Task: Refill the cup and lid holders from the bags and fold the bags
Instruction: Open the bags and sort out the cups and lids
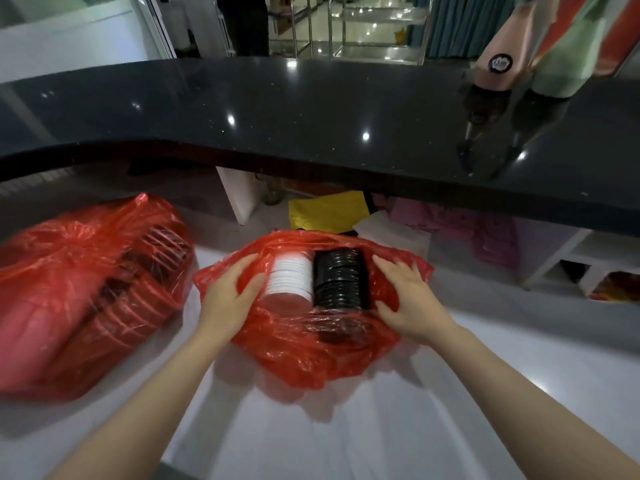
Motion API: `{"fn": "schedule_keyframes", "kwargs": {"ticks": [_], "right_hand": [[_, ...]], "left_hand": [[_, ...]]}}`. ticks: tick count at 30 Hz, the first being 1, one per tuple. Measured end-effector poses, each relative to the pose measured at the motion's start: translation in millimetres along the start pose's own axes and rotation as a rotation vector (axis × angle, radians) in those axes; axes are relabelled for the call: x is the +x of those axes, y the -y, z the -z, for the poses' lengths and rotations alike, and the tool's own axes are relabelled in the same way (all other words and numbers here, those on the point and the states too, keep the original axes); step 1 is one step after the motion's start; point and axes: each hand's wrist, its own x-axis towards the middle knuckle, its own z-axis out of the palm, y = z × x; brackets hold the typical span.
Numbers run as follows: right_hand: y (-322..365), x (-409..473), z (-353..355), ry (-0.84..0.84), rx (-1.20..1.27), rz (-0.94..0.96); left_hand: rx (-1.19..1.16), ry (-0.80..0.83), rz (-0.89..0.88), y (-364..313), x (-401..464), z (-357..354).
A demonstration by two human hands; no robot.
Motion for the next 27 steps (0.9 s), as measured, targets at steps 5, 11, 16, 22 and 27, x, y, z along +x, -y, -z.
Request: {"fn": "schedule_keyframes", "kwargs": {"ticks": [5, 11, 16, 22, 27], "right_hand": [[9.1, -19.3, 5.1, -0.285, -0.084, 0.192], [7.1, -23.3, -4.4, 0.109, -0.241, -0.119], [2.6, -16.3, -11.5, 0.275, -0.279, -0.110], [-5.3, -9.2, -15.7, 0.311, -0.339, -0.072], [-6.2, 0.8, 6.9, 0.353, -0.349, -0.141]], "left_hand": [[0.477, -0.209, -0.557, 1.0, -26.9, 21.7], [0.627, 0.199, -0.242, 17.9, -21.4, 21.6], [0.560, 0.478, -0.084, 31.6, -8.0, 1.5], [0.404, 0.429, -0.050, 26.6, -5.4, -13.3], [0.373, 0.431, -0.043, 10.3, 0.5, -24.4]]}}
